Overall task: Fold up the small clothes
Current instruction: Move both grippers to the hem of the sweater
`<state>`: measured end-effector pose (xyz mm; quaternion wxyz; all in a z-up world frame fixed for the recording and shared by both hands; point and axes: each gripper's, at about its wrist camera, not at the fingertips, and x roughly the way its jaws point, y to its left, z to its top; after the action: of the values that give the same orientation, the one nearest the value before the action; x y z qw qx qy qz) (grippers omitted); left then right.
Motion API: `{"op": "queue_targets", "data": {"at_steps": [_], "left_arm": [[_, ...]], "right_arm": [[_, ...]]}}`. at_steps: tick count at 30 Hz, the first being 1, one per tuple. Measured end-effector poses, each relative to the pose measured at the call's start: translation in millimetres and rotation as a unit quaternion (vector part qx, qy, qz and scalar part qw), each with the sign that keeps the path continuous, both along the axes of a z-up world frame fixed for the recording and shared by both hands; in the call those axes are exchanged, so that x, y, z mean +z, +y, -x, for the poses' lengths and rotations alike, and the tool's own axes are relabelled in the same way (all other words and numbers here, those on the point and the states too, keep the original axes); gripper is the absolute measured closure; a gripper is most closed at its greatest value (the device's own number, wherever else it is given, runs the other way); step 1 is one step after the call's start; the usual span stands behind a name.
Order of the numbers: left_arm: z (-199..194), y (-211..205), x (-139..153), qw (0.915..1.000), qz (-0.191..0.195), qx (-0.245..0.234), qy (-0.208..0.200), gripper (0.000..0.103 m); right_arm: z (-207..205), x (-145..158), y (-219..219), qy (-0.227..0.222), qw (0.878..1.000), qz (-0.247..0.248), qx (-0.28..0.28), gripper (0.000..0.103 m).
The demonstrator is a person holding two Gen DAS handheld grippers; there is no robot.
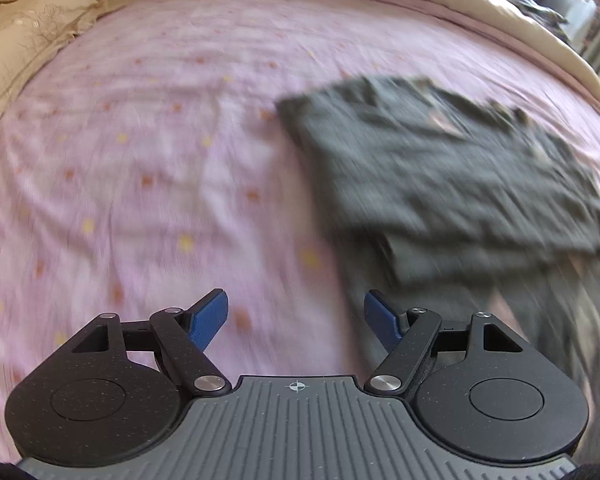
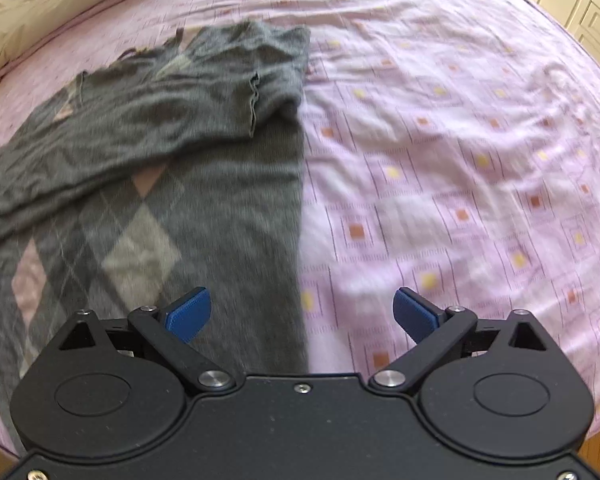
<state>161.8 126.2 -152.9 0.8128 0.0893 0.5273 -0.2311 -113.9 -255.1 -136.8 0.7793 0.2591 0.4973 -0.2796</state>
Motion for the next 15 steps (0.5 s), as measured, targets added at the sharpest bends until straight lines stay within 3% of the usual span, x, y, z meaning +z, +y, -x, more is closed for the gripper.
{"op": "queue_targets", "data": {"at_steps": [6,15], "left_arm": [[69.2,10.7,-0.5,0.9996,-0.005,-0.021,0.02,0.029],[145.9,10.6,-3.1,0.9987,-0.008,-0.034,0.038,0.029]], "right_arm": [[29.4,-14.6,11.1,-0.022,0.997,-0.051,0.051,0.005],[63.2,-29.6,40.6,-0.047,0.979,-0.125,0.155,0.005]]}}
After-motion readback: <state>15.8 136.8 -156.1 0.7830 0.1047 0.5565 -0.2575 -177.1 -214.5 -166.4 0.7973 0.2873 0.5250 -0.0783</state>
